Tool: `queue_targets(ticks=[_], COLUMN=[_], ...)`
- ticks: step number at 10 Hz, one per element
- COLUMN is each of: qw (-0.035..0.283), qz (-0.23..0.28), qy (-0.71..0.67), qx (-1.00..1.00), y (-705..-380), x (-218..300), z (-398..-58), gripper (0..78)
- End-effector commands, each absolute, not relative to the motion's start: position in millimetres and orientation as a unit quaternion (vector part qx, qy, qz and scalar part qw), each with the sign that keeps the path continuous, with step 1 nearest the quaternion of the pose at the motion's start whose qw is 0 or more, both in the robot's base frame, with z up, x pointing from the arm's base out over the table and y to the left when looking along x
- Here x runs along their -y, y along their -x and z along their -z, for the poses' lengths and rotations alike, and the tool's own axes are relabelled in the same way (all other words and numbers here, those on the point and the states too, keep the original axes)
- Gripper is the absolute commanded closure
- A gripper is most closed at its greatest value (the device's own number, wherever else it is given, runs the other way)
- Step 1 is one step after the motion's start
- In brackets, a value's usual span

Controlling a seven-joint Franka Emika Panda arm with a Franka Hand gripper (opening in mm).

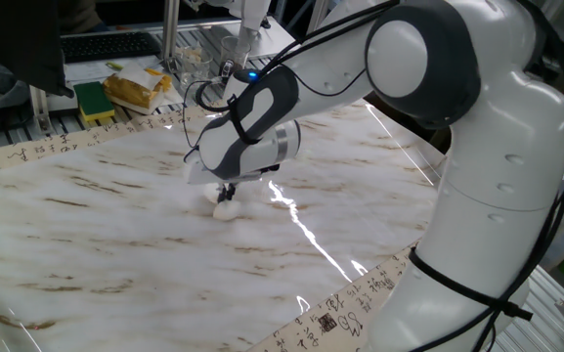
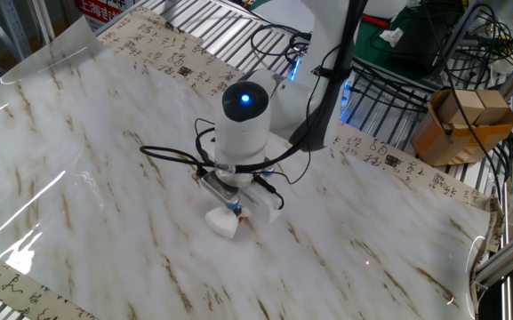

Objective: Clean the tabletop with a sponge

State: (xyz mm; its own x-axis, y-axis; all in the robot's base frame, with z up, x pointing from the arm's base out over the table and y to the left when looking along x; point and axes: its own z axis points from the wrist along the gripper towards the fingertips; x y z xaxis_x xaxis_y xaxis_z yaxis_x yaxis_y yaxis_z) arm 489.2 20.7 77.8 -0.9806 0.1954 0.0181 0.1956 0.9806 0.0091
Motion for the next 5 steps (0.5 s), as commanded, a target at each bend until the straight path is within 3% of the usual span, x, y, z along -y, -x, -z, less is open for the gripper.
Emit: queue_targets(ticks=[1, 5], qw=[0.000, -0.003], qz=[0.006, 0.009], qy=[0.108, 0.114], qx=[0.994, 0.993], y=[-489.4, -490.8], x=[-29.0, -31.2], z=[-68.8, -62.5], gripper=[76.4, 76.4])
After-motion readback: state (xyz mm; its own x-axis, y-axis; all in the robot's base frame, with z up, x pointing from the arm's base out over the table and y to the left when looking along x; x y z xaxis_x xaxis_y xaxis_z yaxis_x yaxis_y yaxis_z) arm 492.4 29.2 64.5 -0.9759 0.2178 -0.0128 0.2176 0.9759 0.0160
